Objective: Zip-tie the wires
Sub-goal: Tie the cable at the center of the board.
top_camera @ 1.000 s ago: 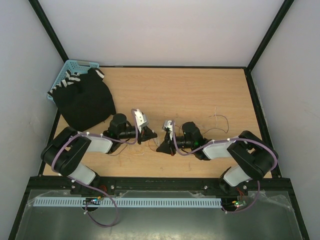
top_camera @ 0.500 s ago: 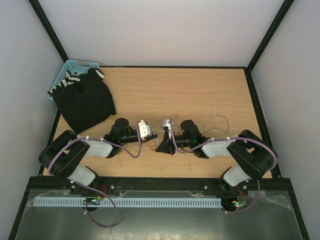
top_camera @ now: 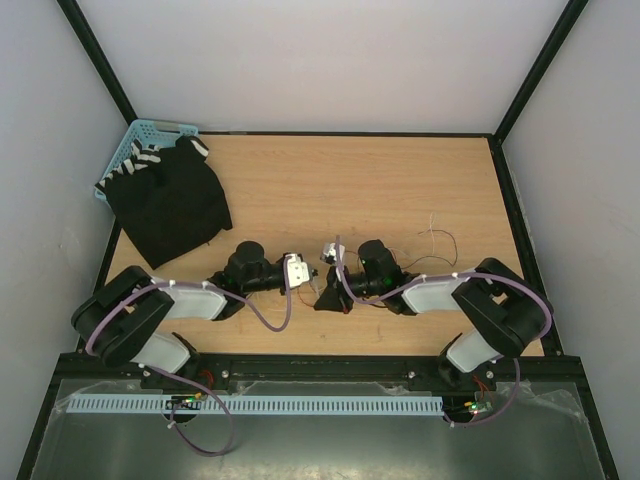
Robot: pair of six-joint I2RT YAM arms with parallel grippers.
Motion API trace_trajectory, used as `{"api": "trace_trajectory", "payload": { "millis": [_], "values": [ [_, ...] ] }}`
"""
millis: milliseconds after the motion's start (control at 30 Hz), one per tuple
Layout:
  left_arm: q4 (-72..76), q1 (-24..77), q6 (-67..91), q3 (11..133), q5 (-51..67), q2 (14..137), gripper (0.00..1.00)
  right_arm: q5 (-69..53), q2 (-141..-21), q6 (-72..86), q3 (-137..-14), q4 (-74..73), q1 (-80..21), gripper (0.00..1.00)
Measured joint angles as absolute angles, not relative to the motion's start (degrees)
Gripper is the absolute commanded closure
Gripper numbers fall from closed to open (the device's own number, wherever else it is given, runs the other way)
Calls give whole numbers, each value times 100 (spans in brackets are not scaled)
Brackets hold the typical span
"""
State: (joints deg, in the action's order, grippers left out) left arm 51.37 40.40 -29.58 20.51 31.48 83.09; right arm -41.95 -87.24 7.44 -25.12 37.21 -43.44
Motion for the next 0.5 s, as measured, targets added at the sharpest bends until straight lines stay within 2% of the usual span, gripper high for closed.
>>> {"api": "trace_trajectory", "payload": {
  "millis": [500],
  "values": [
    [5057,4187,-3238,2051,2840,8112,100,-4289,-8825,661,-2679,3564,-4327,100]
  ]
}}
